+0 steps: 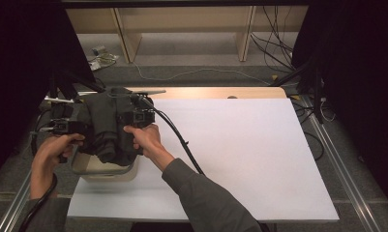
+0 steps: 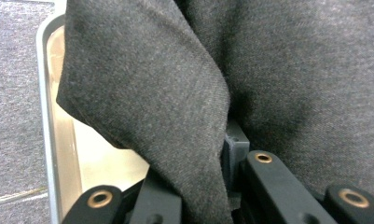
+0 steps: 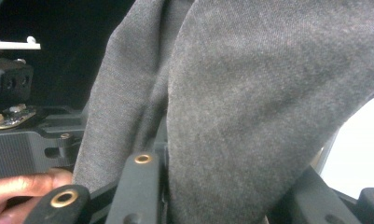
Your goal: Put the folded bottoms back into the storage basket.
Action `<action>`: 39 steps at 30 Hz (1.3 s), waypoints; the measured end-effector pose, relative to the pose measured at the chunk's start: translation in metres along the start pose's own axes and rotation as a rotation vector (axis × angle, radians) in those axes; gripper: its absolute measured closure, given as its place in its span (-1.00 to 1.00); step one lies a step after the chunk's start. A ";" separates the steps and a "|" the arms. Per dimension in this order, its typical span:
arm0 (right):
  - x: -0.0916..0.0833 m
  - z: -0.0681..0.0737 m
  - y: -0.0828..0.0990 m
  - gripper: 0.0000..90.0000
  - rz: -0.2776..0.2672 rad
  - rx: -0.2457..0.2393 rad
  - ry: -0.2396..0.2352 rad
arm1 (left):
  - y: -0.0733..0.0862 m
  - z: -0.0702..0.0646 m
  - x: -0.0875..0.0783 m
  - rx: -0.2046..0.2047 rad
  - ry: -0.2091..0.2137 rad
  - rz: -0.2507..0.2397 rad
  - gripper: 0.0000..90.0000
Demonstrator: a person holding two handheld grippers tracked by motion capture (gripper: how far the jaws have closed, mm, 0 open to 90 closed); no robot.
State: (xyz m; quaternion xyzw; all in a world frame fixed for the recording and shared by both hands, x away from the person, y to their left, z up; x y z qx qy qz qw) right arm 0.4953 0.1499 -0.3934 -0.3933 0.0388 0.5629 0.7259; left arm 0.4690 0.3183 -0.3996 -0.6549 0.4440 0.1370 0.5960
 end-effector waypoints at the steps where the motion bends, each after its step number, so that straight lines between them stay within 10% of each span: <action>1: 0.001 -0.001 0.000 0.48 0.002 -0.002 0.001 | 0.000 0.001 0.000 0.002 -0.003 0.002 0.81; 39: 0.026 -0.012 0.020 0.45 0.070 -0.003 0.064 | 0.014 0.015 0.017 0.007 -0.079 0.085 0.81</action>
Point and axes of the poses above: each handheld gripper's, and its own axes: x roughly forward along the jaws, y roughly out of its underside, z roughly to its left, the point moved 6 cm from there along x, roughly forward along the jaws, and after that the axes turned 8 degrees about x, right-handed, at the moved point
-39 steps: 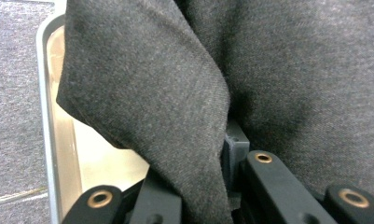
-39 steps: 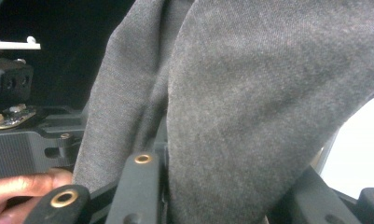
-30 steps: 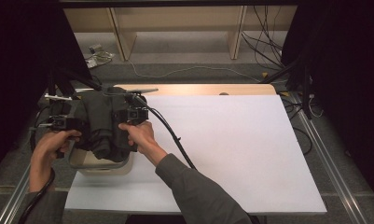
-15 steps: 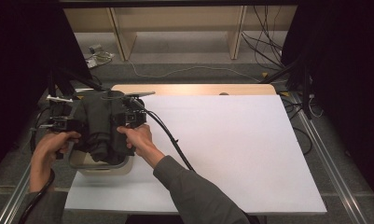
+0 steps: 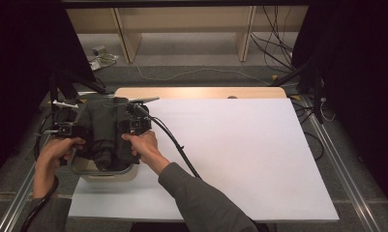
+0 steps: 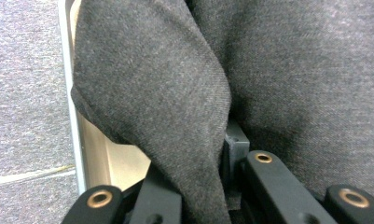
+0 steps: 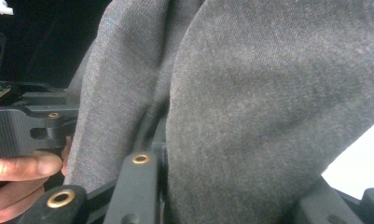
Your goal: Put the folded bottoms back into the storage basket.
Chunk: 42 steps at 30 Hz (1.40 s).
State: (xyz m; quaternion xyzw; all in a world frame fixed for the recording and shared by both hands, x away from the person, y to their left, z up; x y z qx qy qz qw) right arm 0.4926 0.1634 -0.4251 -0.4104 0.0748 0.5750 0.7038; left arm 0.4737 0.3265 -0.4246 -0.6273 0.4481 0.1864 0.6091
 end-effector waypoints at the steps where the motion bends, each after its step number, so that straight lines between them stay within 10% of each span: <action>1: 0.000 0.000 0.000 0.45 0.001 -0.001 -0.001 | 0.000 0.000 0.000 0.000 -0.002 -0.002 0.81; 42: 0.010 -0.004 0.008 0.35 0.031 -0.035 0.052 | 0.010 0.009 0.022 -0.014 -0.043 0.053 0.80</action>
Point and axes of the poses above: each handheld gripper's, and its own axes: x roughly forward along the jaws, y roughly out of its underside, z roughly to its left, the point moved 6 cm from there along x, roughly forward along the jaws, and after that the axes turned 8 degrees about x, right-handed, at the moved point
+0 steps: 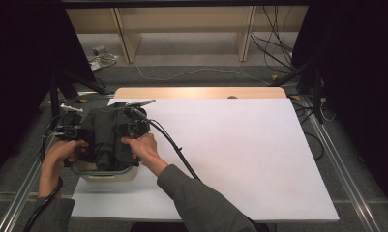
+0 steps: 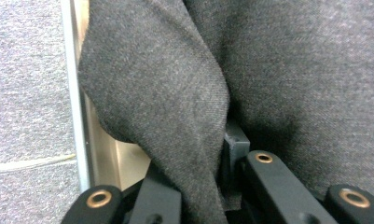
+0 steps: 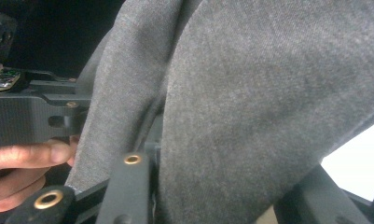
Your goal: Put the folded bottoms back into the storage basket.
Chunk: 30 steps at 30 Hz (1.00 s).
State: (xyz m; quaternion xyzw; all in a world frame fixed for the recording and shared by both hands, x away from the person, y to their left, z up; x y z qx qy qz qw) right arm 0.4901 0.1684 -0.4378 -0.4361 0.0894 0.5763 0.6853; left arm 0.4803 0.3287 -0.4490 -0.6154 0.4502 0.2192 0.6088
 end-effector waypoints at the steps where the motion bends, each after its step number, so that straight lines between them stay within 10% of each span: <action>1: 0.000 0.000 0.000 0.34 0.001 -0.001 0.000 | 0.000 0.000 0.000 0.002 -0.003 0.002 0.80; 30: 0.009 0.002 0.009 0.13 0.056 -0.014 0.006 | 0.007 0.008 0.015 0.009 -0.083 0.055 0.79</action>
Point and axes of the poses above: each handheld gripper's, and its own axes: x roughly forward along the jaws, y roughly out of its underside, z roughly to its left, the point moved 6 cm from there along x, roughly forward along the jaws, and after that the axes turned 8 degrees about x, right-handed, at the moved point
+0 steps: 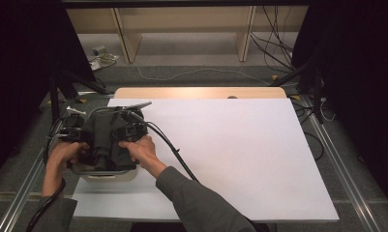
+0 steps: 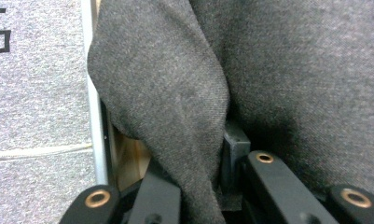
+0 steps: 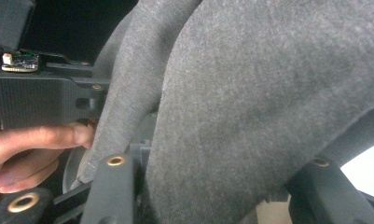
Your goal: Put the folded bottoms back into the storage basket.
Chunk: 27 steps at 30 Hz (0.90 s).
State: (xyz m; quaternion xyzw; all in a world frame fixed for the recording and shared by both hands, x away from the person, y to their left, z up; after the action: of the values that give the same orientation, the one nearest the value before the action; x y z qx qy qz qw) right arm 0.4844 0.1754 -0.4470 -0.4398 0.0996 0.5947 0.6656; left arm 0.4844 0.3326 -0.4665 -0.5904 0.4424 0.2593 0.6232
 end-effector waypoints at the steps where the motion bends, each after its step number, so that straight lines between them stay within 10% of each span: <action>1: 0.000 -0.001 0.000 0.12 0.002 -0.004 0.004 | 0.000 0.000 0.001 -0.001 0.000 0.000 0.79; 27: -0.020 0.006 -0.012 -0.48 -0.018 -0.028 -0.042 | -0.001 -0.002 0.009 0.023 -0.044 0.004 0.78</action>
State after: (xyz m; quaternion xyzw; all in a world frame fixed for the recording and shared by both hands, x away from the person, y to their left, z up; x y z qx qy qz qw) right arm 0.4870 0.1663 -0.4250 -0.4375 0.0733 0.5992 0.6665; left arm 0.4888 0.3291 -0.4735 -0.5766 0.4326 0.2683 0.6391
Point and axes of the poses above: each handheld gripper's, and its own axes: x roughly forward along the jaws, y roughly out of its underside, z roughly to its left, the point moved 6 cm from there along x, roughly forward along the jaws, and after that the axes turned 8 degrees about x, right-handed, at the moved point
